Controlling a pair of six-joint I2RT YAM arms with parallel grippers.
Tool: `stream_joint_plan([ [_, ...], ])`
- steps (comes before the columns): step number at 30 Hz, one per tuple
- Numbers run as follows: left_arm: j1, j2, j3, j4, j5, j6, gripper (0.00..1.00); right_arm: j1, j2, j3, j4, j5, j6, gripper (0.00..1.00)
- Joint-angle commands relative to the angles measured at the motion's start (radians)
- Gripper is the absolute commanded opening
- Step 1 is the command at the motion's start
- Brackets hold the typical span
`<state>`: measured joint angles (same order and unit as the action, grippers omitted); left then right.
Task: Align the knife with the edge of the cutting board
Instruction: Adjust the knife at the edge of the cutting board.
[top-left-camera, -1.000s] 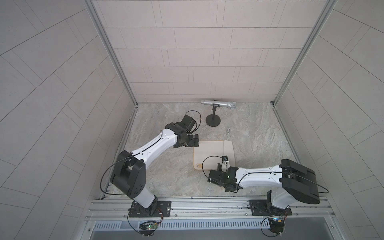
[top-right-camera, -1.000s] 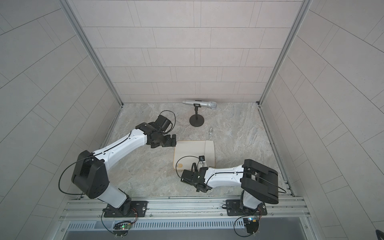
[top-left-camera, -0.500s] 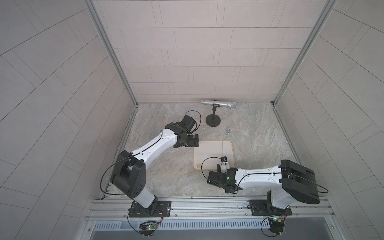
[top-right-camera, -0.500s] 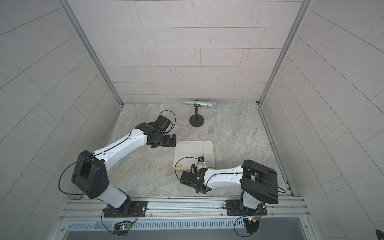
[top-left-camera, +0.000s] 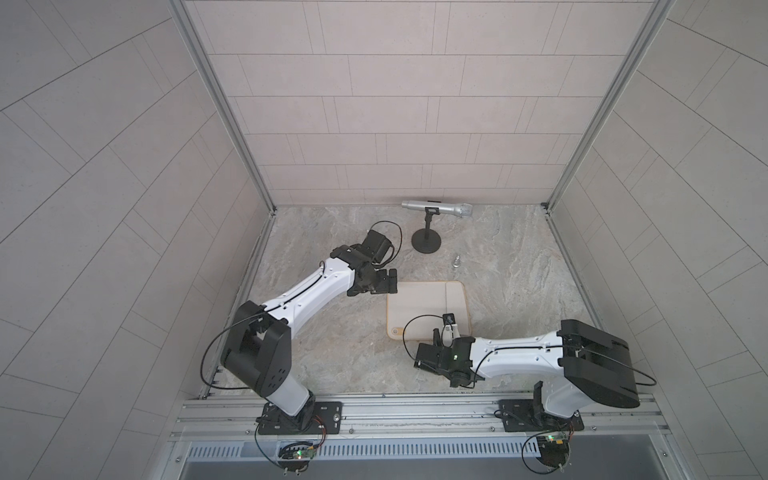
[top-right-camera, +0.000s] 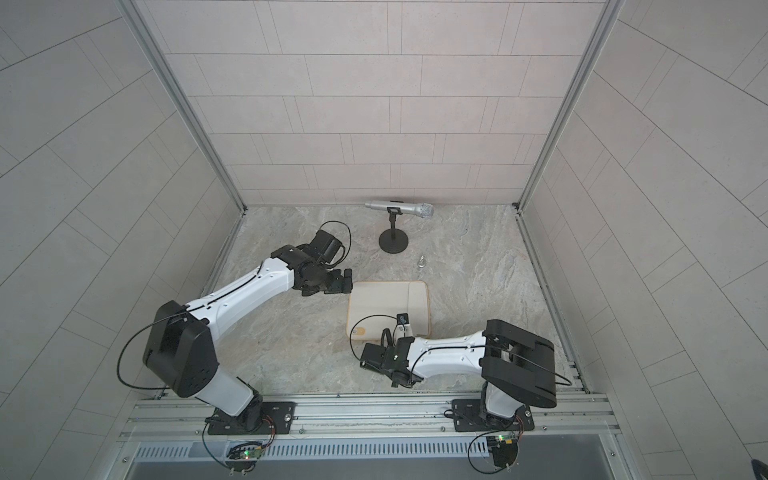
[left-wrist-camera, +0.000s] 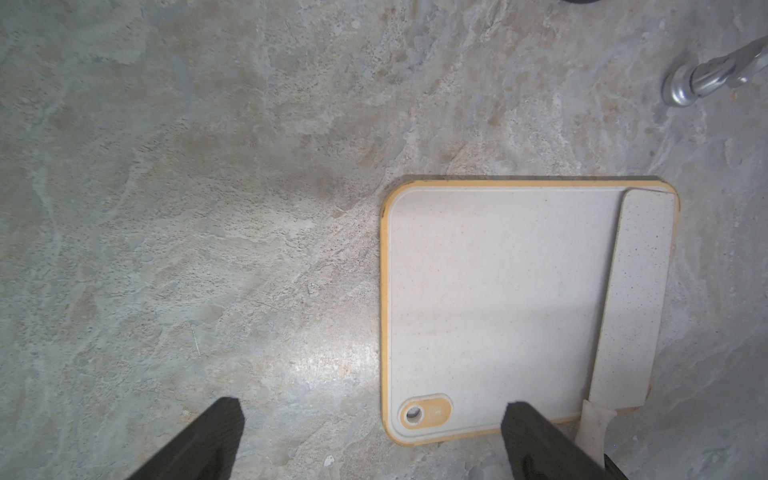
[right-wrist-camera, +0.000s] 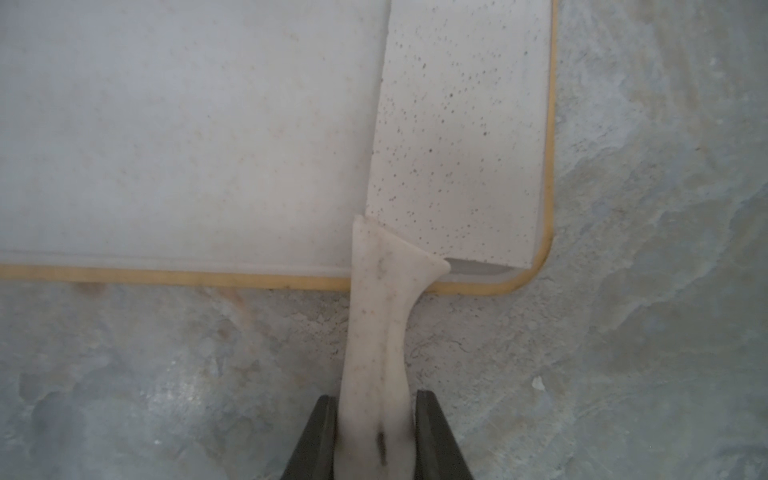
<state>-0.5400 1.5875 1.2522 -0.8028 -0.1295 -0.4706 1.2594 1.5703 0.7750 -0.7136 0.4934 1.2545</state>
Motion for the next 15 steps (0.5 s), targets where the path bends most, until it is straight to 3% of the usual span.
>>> stream_joint_plan([
  [1,-0.005,0.005,0.023,-0.026,-0.007,0.012,1.0,0.004,0.017,0.01,-0.046,0.022,0.028,0.16],
  [6,-0.006,0.008,0.023,-0.026,-0.008,0.012,1.0,0.003,0.017,0.016,-0.049,0.025,0.023,0.2],
  [15,-0.005,0.008,0.022,-0.028,-0.01,0.013,1.0,0.003,0.003,0.015,-0.045,0.03,0.018,0.39],
])
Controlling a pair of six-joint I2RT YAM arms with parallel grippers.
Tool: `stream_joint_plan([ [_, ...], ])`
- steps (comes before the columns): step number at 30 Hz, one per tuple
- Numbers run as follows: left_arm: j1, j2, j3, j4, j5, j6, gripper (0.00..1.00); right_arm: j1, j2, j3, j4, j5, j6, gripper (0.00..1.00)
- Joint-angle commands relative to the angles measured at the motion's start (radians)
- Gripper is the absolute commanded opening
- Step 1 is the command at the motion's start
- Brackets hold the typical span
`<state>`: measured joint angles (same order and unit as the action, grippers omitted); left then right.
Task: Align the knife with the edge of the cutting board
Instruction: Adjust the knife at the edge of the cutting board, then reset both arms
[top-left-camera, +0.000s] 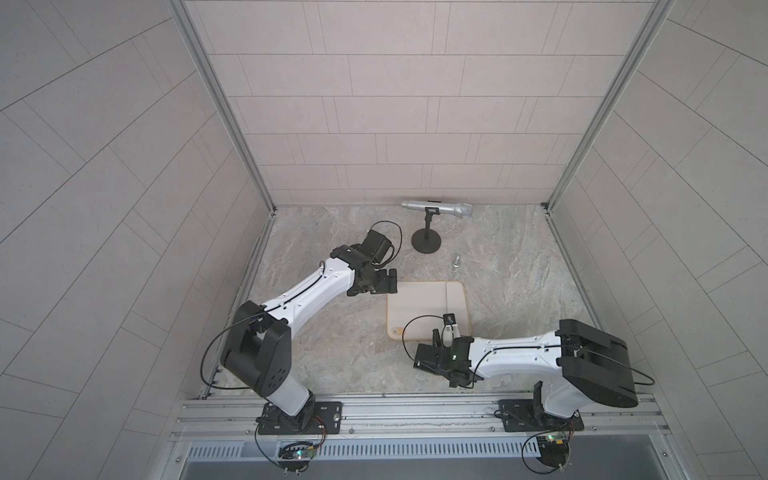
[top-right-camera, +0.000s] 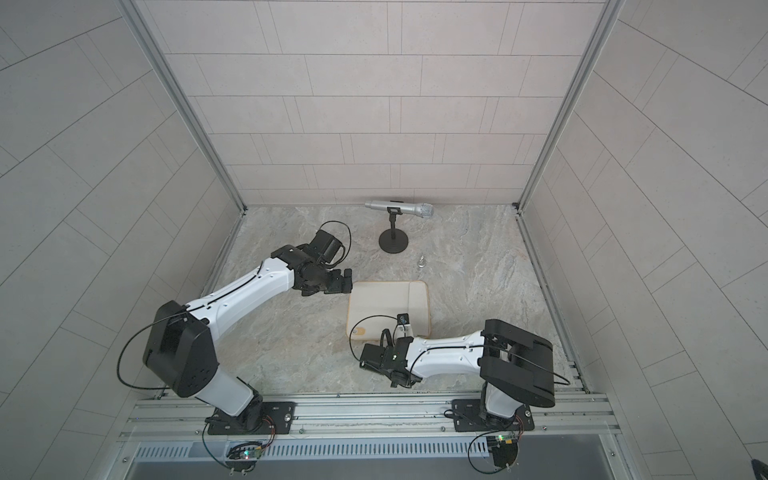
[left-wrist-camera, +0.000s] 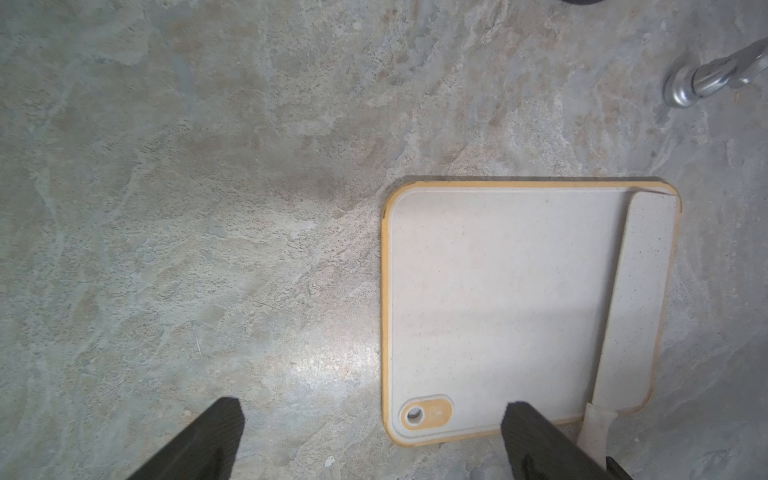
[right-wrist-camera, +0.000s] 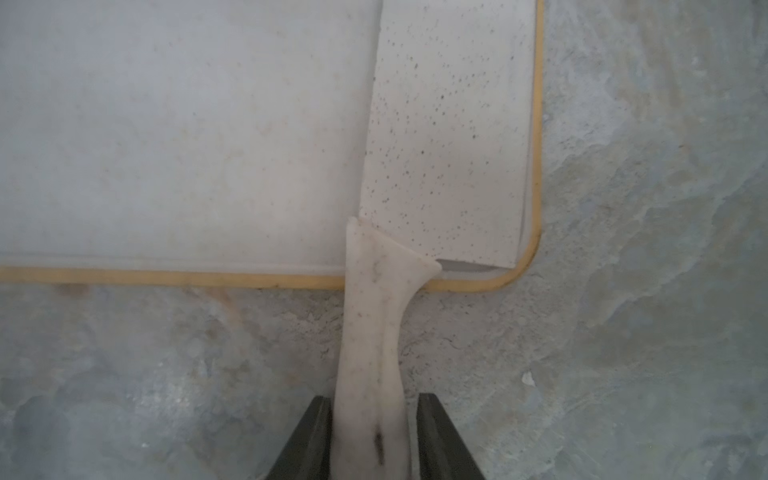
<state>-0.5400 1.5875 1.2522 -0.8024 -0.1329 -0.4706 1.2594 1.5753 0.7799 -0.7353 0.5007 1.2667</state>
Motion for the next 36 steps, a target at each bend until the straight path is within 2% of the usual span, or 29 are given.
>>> stream_joint_plan([
  [1,-0.005,0.007,0.023,-0.027,-0.007,0.013,1.0,0.003,-0.008,0.01,-0.023,0.022,0.0,0.41],
  [4,-0.004,0.008,0.022,-0.028,-0.009,0.013,1.0,0.004,-0.038,0.009,-0.016,0.022,-0.02,0.47],
  [5,-0.003,0.008,0.023,-0.03,-0.01,0.013,1.0,0.004,-0.049,0.008,-0.016,0.022,-0.029,0.52],
  [7,-0.002,0.005,0.023,-0.029,-0.011,0.013,1.0,0.006,-0.092,0.001,-0.006,0.024,-0.06,0.68],
  [12,0.016,-0.002,0.023,-0.027,-0.007,0.015,1.0,0.001,-0.247,-0.026,0.001,0.041,-0.136,0.99],
  [15,0.036,-0.018,0.015,-0.011,0.011,0.015,1.0,-0.013,-0.383,-0.047,0.008,0.07,-0.211,1.0],
  [17,0.056,-0.036,0.005,0.007,0.027,0.018,1.0,-0.058,-0.486,-0.059,0.011,0.063,-0.272,1.0],
  [21,0.102,-0.077,-0.024,0.051,0.031,0.022,1.0,-0.292,-0.693,-0.106,0.042,-0.085,-0.441,1.0],
  [24,0.138,-0.107,-0.053,0.087,0.021,0.024,1.0,-0.493,-0.787,-0.121,0.066,-0.225,-0.549,1.0],
  [30,0.238,-0.166,-0.107,0.162,-0.014,0.024,1.0,-0.886,-0.723,-0.094,0.129,-0.505,-0.695,1.0],
  [33,0.28,-0.206,-0.145,0.205,-0.053,0.026,1.0,-1.014,-0.649,-0.078,0.182,-0.586,-0.721,1.0],
  [36,0.307,-0.249,-0.19,0.257,-0.121,0.025,1.0,-1.113,-0.576,-0.048,0.221,-0.605,-0.734,1.0],
])
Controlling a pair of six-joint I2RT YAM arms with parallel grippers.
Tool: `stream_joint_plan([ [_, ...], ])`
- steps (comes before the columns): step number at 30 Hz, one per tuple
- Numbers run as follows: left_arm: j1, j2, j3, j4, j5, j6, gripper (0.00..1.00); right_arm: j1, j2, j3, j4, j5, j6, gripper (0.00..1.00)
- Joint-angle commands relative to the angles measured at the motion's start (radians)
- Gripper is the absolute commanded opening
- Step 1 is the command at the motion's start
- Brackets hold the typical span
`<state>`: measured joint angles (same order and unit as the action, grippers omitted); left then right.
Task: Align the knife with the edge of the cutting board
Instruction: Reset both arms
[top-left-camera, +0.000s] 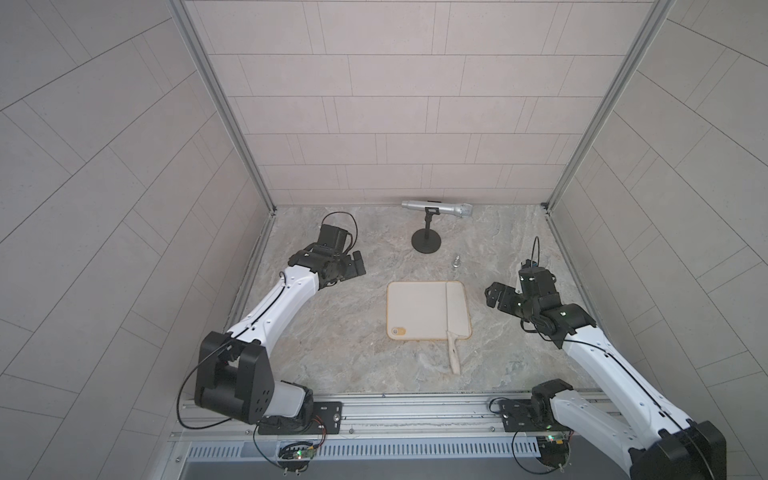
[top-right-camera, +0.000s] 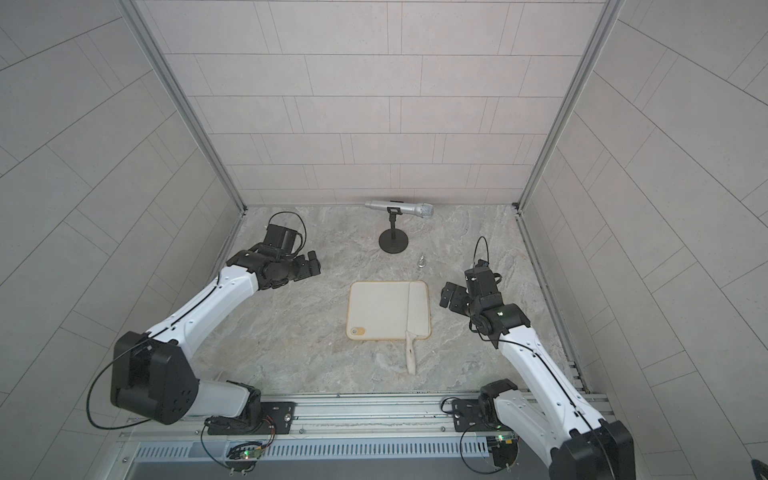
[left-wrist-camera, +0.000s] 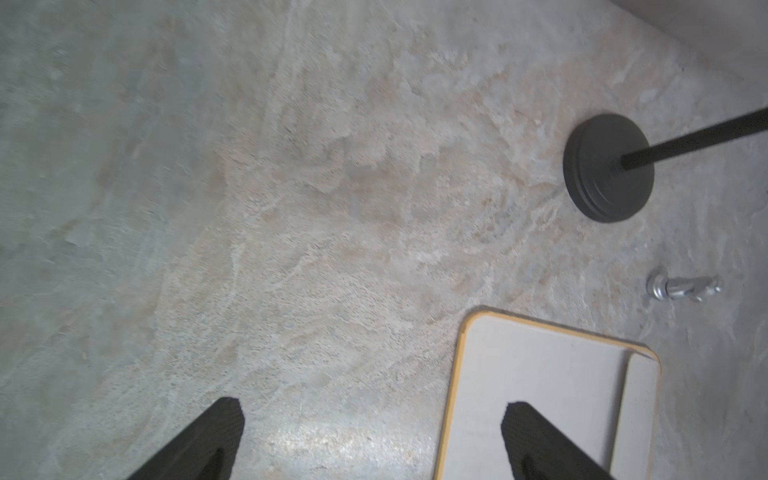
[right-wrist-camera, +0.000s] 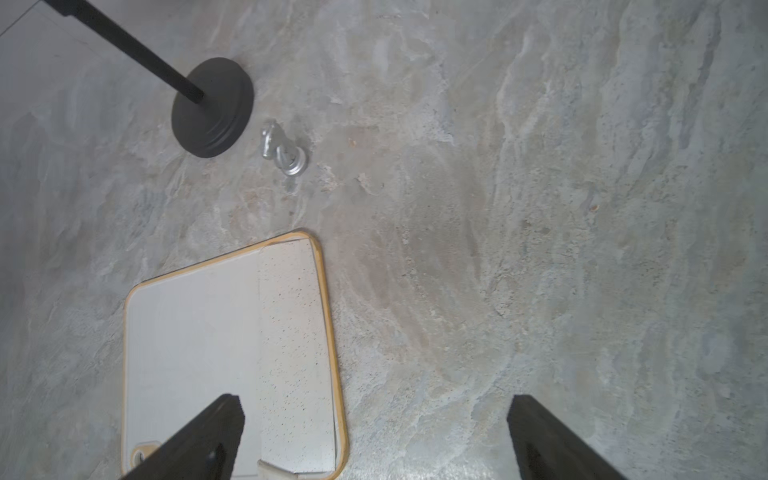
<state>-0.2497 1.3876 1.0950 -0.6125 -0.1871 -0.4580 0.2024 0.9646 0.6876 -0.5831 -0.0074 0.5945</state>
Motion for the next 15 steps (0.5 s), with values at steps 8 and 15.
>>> stream_joint_plan([
  [8,0.057,-0.171,-0.217,0.296,-0.302,0.037,1.0,-0.223,0.13,0.056,0.228,-0.025,-0.077,1.0],
  [15,0.058,-0.252,-0.504,0.743,-0.481,0.18,1.0,-0.376,0.146,-0.045,0.439,0.034,-0.037,1.0],
])
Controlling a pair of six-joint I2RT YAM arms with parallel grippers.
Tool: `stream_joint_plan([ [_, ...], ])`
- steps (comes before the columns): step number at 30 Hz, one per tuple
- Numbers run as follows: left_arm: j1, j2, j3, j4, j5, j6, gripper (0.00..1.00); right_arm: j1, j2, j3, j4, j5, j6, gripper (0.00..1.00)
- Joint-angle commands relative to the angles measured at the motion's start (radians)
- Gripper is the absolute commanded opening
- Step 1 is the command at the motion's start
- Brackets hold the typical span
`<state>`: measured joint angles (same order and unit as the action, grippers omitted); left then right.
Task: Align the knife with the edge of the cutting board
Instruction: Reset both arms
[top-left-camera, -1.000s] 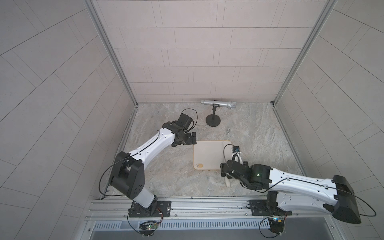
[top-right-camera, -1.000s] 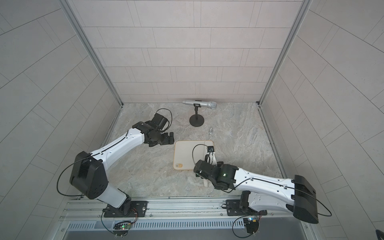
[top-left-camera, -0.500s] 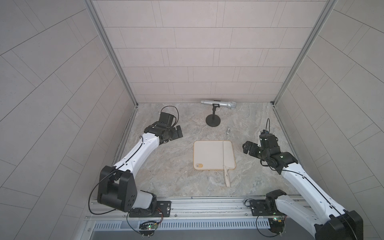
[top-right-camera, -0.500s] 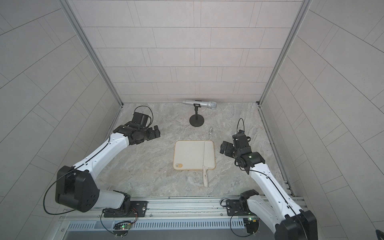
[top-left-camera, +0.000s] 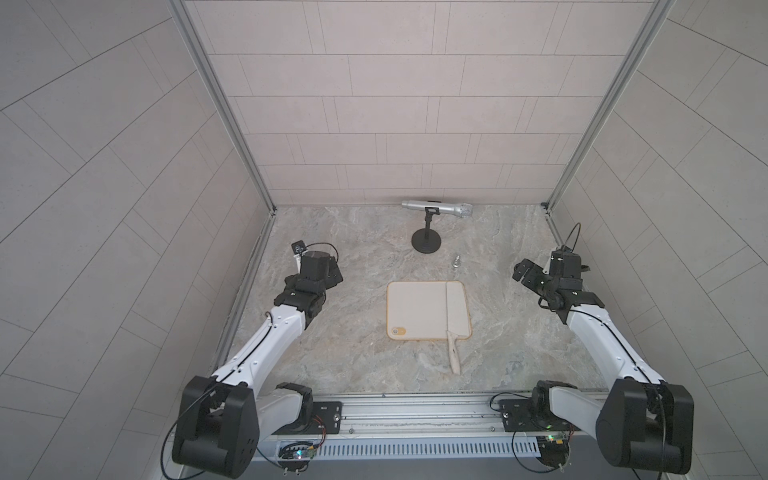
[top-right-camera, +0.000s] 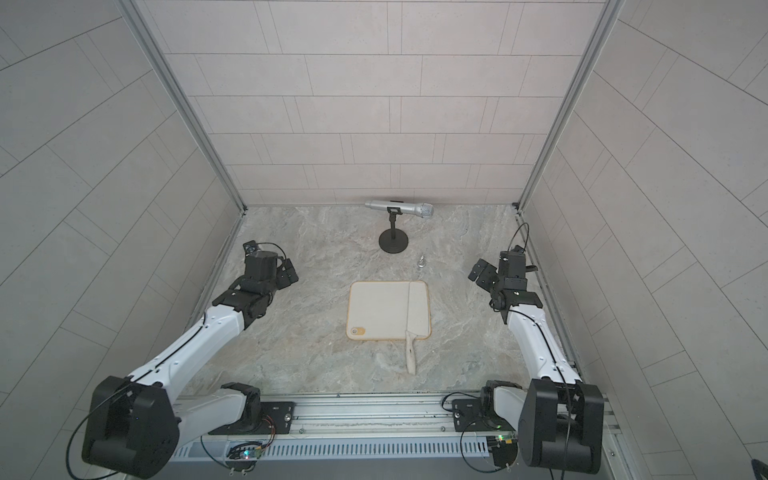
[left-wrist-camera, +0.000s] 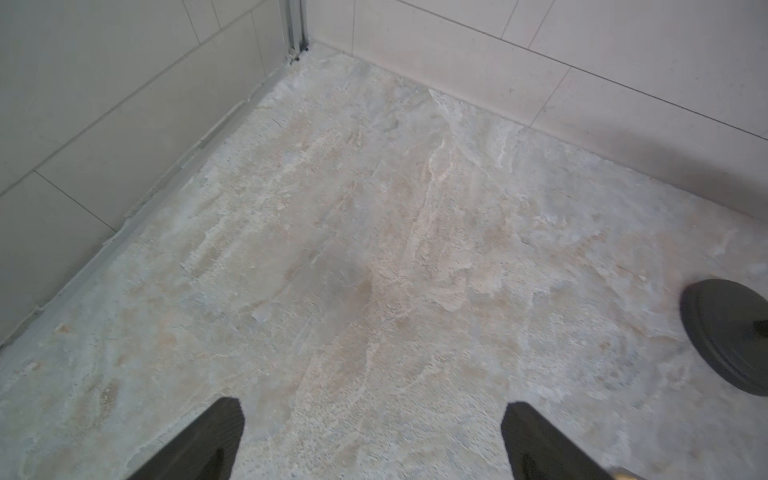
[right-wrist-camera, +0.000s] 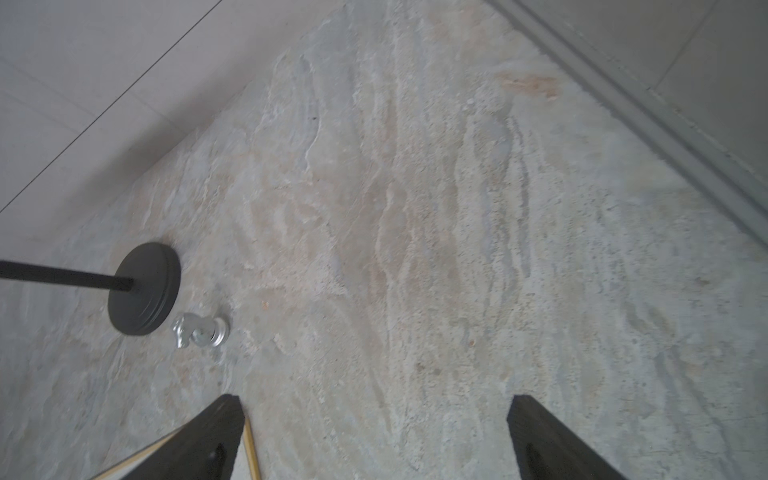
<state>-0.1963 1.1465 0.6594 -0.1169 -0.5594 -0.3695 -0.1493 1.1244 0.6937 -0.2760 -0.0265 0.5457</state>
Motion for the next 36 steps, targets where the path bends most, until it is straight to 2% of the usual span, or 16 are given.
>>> stream_joint_plan([
  [1,0.005,0.002,-0.079,0.269,-0.125,0.111,1.0,-0.025,-0.021,-0.086,0.18,0.077,0.007,1.0],
  [5,0.013,0.104,-0.087,0.337,-0.146,0.182,1.0,-0.025,-0.033,-0.217,0.43,0.116,-0.082,1.0],
  [7,0.029,0.138,-0.11,0.398,-0.115,0.218,1.0,-0.024,-0.021,-0.264,0.522,0.134,-0.127,1.0],
  [16,0.197,0.228,-0.183,0.616,0.229,0.245,1.0,-0.009,0.175,-0.286,0.756,0.135,-0.205,1.0],
  [19,0.23,0.282,-0.235,0.787,0.347,0.232,1.0,0.047,0.203,-0.299,0.868,0.182,-0.277,1.0],
  [21,0.227,0.312,-0.218,0.796,0.432,0.282,1.0,0.098,0.221,-0.298,0.914,0.216,-0.345,1.0],
  [24,0.219,0.393,-0.254,0.944,0.495,0.309,1.0,0.171,0.351,-0.354,1.141,0.245,-0.443,1.0],
  [26,0.217,0.388,-0.227,0.873,0.494,0.32,1.0,0.218,0.457,-0.367,1.331,0.297,-0.493,1.0],
  [27,0.213,0.393,-0.227,0.878,0.496,0.323,1.0,0.222,0.451,-0.362,1.313,0.317,-0.488,1.0],
  [29,0.206,0.391,-0.219,0.864,0.487,0.331,1.0,0.218,0.392,-0.292,1.072,0.356,-0.43,1.0],
  [32,0.2,0.394,-0.215,0.859,0.477,0.334,1.0,0.193,0.419,-0.311,1.153,0.327,-0.443,1.0],
  [36,0.196,0.393,-0.215,0.858,0.464,0.338,1.0,0.193,0.394,-0.291,1.074,0.329,-0.417,1.0],
])
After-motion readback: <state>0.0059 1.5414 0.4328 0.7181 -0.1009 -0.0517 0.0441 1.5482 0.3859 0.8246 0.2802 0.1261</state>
